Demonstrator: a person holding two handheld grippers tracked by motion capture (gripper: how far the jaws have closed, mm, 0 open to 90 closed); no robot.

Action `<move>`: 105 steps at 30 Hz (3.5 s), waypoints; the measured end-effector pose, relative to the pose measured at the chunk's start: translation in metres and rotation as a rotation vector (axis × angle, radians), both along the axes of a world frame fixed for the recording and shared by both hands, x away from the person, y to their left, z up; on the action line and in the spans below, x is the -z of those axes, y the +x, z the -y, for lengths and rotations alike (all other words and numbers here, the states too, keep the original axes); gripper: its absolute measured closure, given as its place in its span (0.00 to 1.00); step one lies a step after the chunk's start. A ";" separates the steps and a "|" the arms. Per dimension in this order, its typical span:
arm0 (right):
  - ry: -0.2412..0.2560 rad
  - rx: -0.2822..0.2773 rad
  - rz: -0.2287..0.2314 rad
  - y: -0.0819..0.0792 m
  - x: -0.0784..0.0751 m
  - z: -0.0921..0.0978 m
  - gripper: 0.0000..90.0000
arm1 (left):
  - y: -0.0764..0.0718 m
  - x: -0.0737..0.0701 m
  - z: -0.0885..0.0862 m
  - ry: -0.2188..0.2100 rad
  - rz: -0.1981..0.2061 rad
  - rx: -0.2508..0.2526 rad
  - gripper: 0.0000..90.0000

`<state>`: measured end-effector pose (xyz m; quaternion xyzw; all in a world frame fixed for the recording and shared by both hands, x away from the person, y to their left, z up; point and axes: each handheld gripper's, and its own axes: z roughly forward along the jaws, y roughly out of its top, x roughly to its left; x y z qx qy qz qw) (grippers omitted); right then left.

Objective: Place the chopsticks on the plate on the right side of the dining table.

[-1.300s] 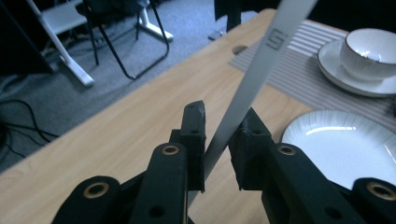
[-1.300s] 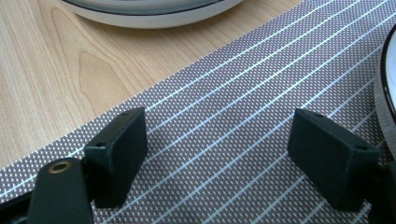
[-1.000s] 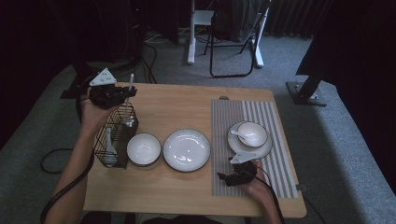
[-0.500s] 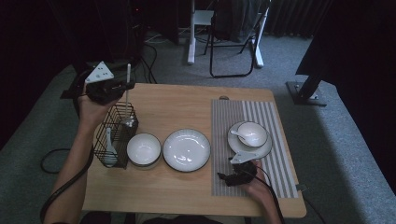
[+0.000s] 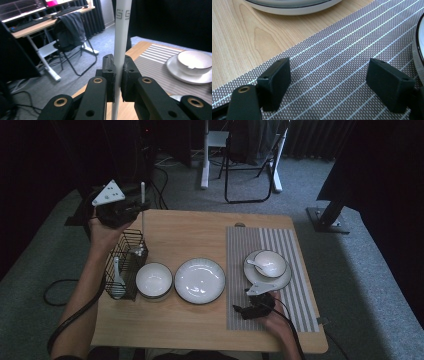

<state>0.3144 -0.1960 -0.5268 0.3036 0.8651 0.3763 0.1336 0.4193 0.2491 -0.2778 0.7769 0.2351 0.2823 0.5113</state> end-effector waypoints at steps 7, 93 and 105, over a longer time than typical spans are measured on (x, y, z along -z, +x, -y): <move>0.000 0.000 0.000 0.000 0.000 0.000 0.22 | -0.001 0.011 0.009 -0.042 -0.064 0.041 0.94; -0.002 0.010 -0.005 -0.001 -0.003 -0.001 0.23 | -0.029 0.048 0.107 -0.156 -0.188 0.281 0.93; 0.041 -0.011 0.076 -0.009 -0.024 -0.013 0.48 | -0.030 0.055 0.121 -0.160 -0.204 0.316 0.93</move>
